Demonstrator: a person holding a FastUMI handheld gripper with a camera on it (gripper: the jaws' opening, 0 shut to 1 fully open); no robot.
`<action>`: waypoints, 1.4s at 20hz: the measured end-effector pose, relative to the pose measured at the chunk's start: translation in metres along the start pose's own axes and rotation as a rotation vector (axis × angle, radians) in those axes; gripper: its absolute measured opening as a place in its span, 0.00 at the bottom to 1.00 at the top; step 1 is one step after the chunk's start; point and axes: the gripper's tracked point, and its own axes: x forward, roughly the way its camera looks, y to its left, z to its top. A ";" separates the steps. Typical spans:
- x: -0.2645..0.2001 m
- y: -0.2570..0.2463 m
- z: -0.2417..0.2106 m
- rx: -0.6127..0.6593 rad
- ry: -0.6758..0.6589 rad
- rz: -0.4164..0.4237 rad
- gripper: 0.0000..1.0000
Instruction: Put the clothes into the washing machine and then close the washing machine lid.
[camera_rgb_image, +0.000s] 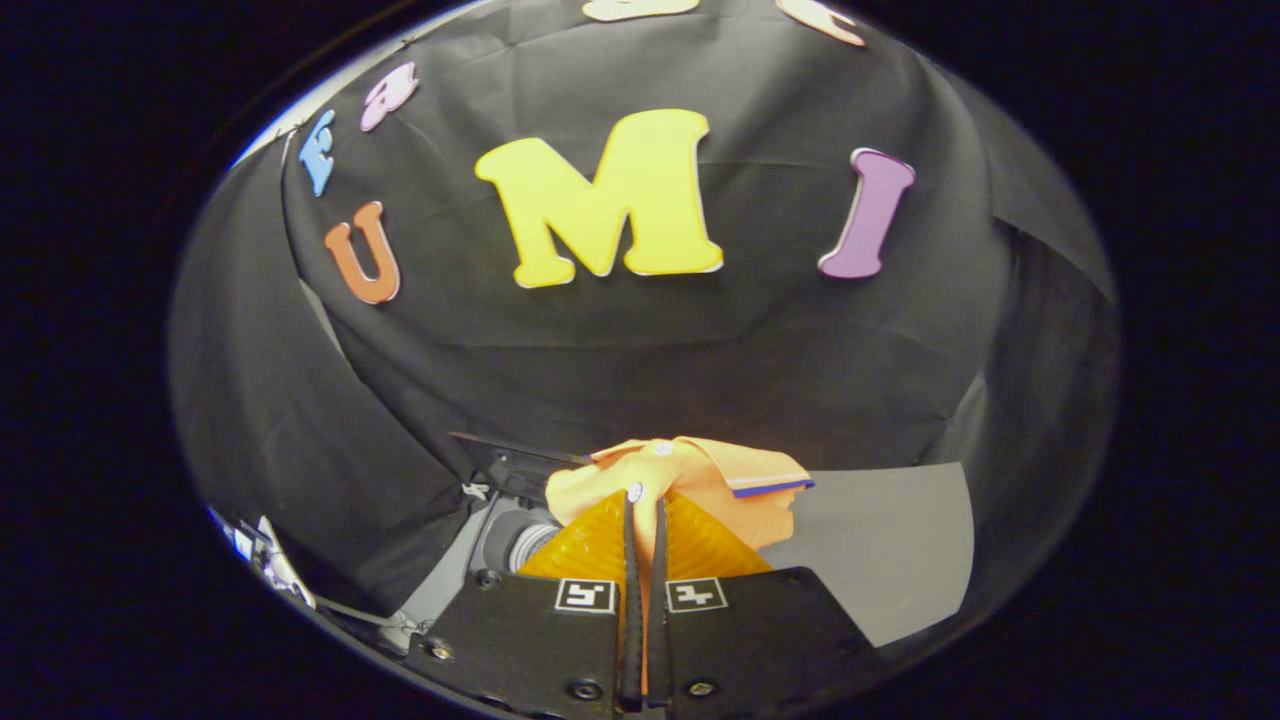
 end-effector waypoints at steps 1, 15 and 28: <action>0.004 0.010 -0.001 -0.006 0.004 0.015 0.05; 0.061 0.124 -0.057 -0.101 0.104 0.147 0.06; 0.142 0.146 -0.135 -0.054 0.232 0.126 0.06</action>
